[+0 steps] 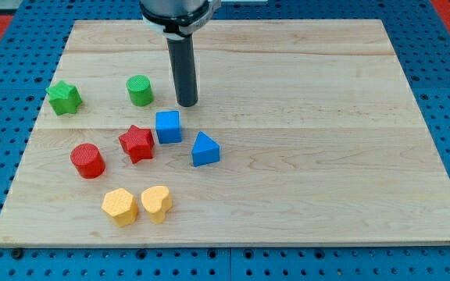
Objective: Move the blue blocks to the bottom center
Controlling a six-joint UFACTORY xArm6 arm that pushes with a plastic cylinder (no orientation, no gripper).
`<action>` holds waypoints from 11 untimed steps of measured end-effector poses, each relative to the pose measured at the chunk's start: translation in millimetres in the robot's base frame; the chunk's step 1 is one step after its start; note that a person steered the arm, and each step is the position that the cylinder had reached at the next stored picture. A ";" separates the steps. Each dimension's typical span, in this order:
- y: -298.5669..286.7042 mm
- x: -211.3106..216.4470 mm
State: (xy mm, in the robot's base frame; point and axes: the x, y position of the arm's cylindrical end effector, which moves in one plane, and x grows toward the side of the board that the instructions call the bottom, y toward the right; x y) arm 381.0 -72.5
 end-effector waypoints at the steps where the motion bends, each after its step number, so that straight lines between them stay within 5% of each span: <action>1: -96.4 -7.6; 2: -121.0 -5.9; 3: -51.7 44.1; 6: 97.4 105.4; 8: 84.6 147.4; 11: 68.4 145.5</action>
